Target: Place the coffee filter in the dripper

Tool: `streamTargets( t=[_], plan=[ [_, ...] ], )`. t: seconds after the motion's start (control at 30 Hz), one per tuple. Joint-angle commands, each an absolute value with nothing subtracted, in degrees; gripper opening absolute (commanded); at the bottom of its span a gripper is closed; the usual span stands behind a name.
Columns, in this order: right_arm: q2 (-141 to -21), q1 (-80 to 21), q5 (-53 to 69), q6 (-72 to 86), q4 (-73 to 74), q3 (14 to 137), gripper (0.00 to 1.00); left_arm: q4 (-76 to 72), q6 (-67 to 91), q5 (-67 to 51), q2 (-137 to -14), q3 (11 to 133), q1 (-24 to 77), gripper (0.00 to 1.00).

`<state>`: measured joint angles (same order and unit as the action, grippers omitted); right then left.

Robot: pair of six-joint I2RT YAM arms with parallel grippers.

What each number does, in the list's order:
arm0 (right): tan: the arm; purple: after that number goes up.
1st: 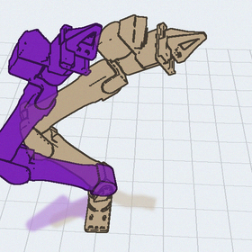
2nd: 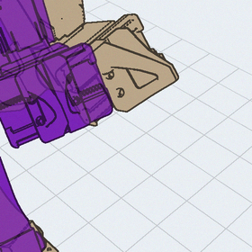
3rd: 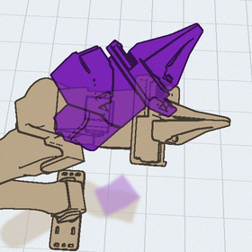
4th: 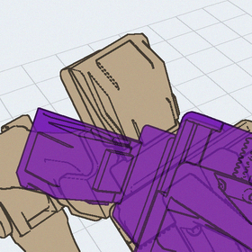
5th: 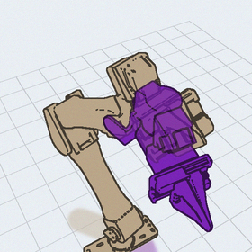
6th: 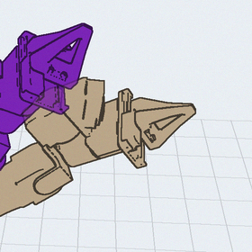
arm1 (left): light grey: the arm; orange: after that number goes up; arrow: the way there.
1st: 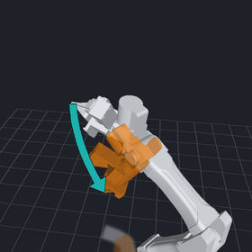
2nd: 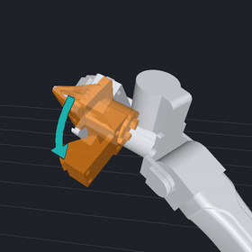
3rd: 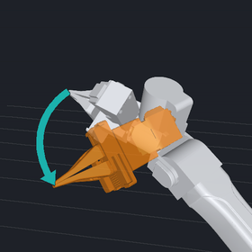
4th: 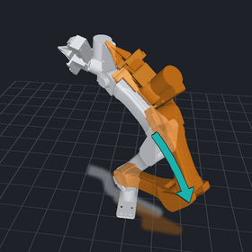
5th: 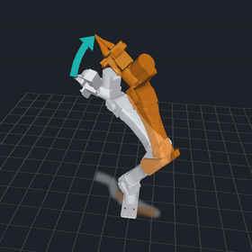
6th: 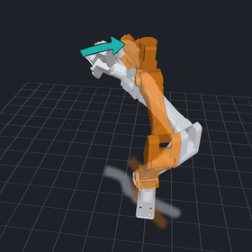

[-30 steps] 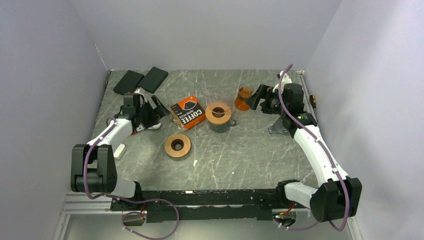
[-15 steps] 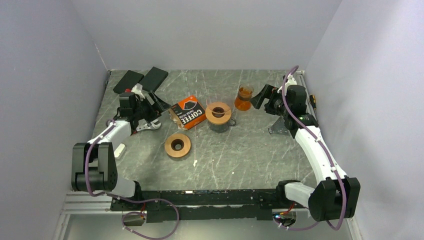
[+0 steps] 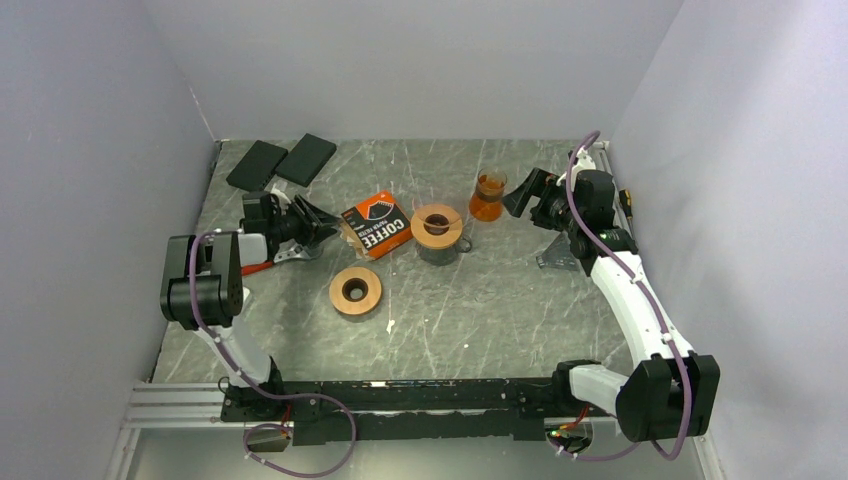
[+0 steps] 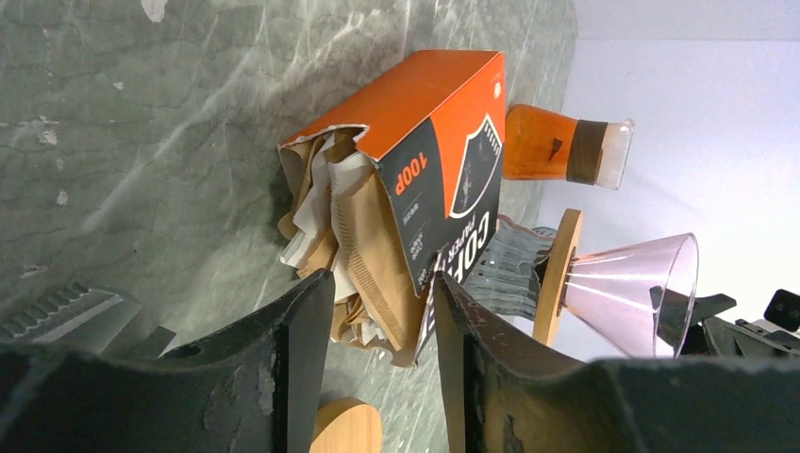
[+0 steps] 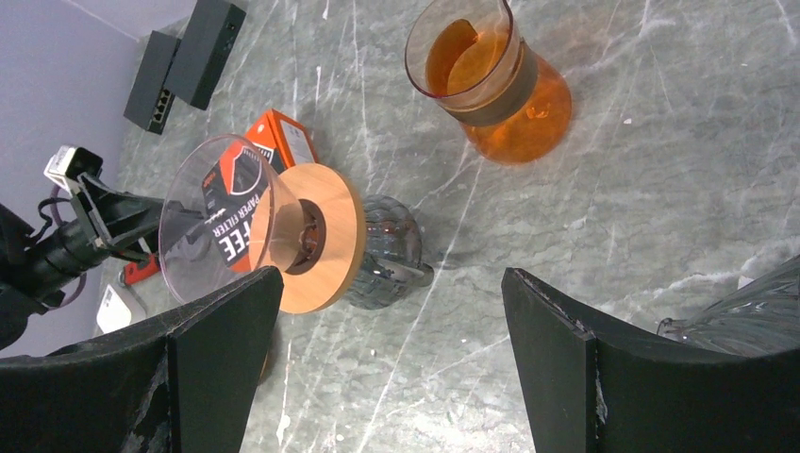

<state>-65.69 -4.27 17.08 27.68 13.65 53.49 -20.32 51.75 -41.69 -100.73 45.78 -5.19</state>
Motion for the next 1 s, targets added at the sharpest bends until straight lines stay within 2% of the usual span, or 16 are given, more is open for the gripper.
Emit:
streamTargets(
  t=[0.0, 0.1, 0.4, 0.77, 0.97],
  plan=[
    [-65.8, -3.8, 17.8, 28.0, 12.2, 54.2, 0.91, -24.5, 52.4, -44.1, -102.7, 47.7, -5.3, 0.47],
    [-65.5, -3.8, 17.4, 27.8, 12.3, 53.9, 0.91, -26.3, 52.9, -44.5, -104.1, 47.8, -5.2, 0.40],
    [-65.4, -3.4, 17.5, 27.7, 12.6, 53.4, 0.91, -27.2, 52.7, -43.1, -106.5, 48.8, -5.2, 0.40],
    [-64.9, -3.3, 17.1, 27.4, 13.1, 53.2, 0.91, -31.9, 54.1, -44.2, -110.1, 48.7, -5.3, 0.26],
    [-65.1, -3.3, 17.2, 27.4, 12.8, 52.7, 0.91, -34.2, 55.0, -45.6, -111.0, 48.4, -5.3, 0.01]
  ],
)
